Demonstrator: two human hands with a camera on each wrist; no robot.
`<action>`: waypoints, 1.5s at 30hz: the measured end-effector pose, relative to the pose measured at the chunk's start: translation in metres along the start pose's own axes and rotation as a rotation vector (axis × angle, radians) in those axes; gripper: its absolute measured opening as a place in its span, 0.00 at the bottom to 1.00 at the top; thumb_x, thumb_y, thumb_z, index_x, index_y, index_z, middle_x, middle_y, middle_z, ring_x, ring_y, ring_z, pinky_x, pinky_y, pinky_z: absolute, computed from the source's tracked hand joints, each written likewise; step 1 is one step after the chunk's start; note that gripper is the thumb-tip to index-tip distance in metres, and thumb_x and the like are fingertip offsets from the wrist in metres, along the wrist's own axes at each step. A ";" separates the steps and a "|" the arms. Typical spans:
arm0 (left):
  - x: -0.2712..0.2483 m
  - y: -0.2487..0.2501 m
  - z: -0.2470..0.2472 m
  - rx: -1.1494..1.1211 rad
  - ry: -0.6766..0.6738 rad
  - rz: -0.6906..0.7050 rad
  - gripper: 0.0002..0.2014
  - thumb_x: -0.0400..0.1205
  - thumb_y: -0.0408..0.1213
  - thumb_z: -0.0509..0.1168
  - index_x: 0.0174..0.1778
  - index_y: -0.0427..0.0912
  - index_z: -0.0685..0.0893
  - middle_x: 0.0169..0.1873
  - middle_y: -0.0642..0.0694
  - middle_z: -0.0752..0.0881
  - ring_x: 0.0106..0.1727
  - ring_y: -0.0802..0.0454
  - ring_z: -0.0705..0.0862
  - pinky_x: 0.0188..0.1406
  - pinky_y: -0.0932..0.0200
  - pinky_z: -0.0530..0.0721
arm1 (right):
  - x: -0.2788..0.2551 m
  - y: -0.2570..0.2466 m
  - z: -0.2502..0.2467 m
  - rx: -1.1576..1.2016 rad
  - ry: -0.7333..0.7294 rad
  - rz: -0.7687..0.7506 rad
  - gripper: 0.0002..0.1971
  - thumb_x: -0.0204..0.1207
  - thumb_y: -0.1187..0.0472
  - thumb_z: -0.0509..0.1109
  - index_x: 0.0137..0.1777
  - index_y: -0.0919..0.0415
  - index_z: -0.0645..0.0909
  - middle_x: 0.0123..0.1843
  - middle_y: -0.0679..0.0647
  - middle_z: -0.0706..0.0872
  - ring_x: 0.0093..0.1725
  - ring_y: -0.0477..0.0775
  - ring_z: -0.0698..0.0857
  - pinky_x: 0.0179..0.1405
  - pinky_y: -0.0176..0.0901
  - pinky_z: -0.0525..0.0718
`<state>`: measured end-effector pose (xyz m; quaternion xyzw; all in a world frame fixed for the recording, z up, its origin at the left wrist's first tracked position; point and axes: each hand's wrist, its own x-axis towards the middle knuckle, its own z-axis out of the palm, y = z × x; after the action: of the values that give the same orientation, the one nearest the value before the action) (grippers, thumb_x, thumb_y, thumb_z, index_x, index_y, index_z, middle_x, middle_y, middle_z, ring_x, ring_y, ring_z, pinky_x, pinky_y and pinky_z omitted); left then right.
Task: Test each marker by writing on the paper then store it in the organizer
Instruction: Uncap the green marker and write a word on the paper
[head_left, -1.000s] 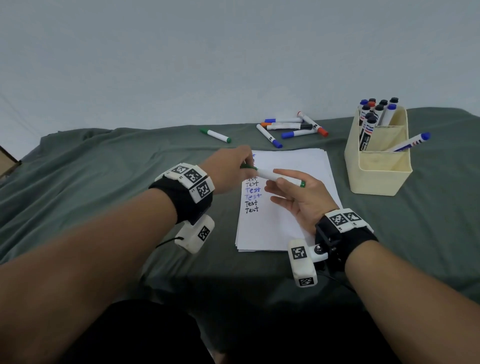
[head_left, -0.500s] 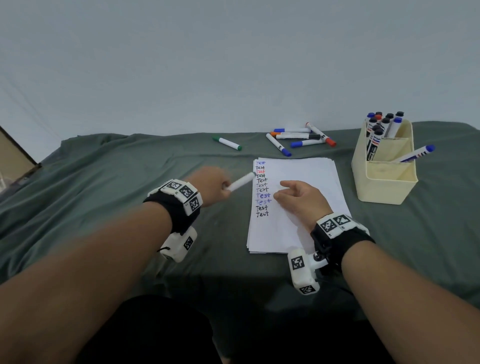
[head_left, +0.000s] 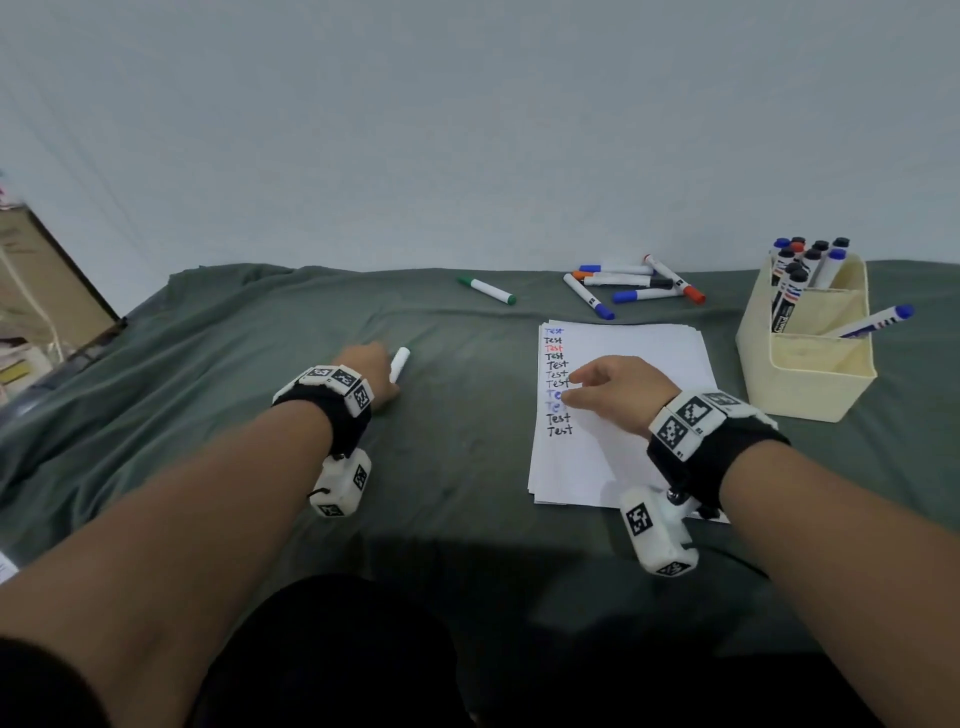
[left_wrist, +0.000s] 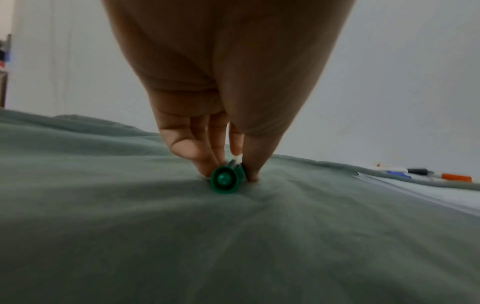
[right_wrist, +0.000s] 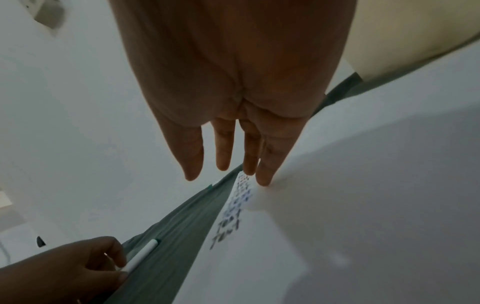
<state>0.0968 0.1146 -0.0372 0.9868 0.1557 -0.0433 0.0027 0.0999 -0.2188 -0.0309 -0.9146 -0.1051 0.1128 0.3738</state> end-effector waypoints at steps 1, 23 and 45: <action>0.002 0.000 0.002 -0.032 -0.012 -0.005 0.21 0.77 0.49 0.73 0.59 0.39 0.80 0.53 0.40 0.86 0.54 0.38 0.84 0.48 0.51 0.81 | 0.001 -0.003 -0.004 -0.022 -0.007 -0.009 0.20 0.77 0.49 0.78 0.67 0.54 0.86 0.65 0.52 0.87 0.59 0.53 0.86 0.64 0.45 0.82; 0.067 0.068 -0.065 0.079 0.030 0.275 0.35 0.79 0.61 0.67 0.79 0.49 0.71 0.74 0.39 0.73 0.73 0.40 0.75 0.71 0.47 0.74 | 0.058 0.046 -0.026 -0.691 -0.171 0.085 0.46 0.77 0.23 0.58 0.90 0.41 0.48 0.91 0.54 0.46 0.90 0.64 0.44 0.85 0.70 0.54; 0.149 0.244 -0.040 0.224 0.055 0.563 0.26 0.82 0.41 0.60 0.77 0.61 0.70 0.70 0.45 0.72 0.70 0.41 0.72 0.65 0.40 0.78 | 0.052 0.039 -0.030 -0.630 -0.226 0.198 0.50 0.77 0.24 0.60 0.90 0.44 0.42 0.91 0.55 0.35 0.90 0.63 0.37 0.86 0.72 0.43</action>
<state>0.3162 -0.0715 -0.0124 0.9862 -0.1296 -0.0309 -0.0984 0.1621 -0.2514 -0.0446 -0.9726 -0.0861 0.2112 0.0462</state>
